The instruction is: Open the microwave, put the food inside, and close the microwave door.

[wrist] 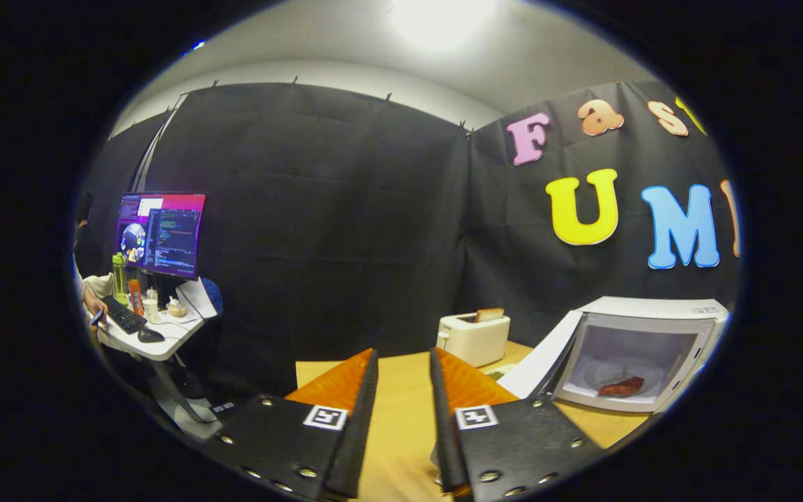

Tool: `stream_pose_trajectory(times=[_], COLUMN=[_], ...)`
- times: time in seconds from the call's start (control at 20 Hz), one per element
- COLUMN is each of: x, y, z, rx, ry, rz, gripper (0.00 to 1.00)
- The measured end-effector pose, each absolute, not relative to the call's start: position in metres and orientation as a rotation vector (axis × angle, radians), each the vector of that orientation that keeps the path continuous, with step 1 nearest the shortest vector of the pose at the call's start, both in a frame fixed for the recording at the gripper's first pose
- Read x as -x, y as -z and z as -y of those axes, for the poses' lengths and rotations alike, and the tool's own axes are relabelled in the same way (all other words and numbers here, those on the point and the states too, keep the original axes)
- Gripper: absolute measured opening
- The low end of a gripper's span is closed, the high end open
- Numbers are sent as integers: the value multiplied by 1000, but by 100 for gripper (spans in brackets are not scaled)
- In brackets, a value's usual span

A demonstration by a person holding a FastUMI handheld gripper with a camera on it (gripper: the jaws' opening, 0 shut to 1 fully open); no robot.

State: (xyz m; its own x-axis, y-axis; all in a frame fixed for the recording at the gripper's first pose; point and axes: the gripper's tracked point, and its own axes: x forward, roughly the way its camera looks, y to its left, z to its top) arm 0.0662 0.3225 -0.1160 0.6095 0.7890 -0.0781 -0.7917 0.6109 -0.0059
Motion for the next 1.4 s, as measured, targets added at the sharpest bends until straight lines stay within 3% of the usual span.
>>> stream_pose_trajectory(times=[0.2, 0.35, 0.65, 1.4], x=[-101, -100, -100, -213], y=[168, 192, 203, 208], z=[-317, -322, -277, -99], rx=[42, -66, 54, -1], ry=[-787, -787, -646, -206], rz=[-178, -265, -190, -214], gripper=[4, 1, 1, 1])
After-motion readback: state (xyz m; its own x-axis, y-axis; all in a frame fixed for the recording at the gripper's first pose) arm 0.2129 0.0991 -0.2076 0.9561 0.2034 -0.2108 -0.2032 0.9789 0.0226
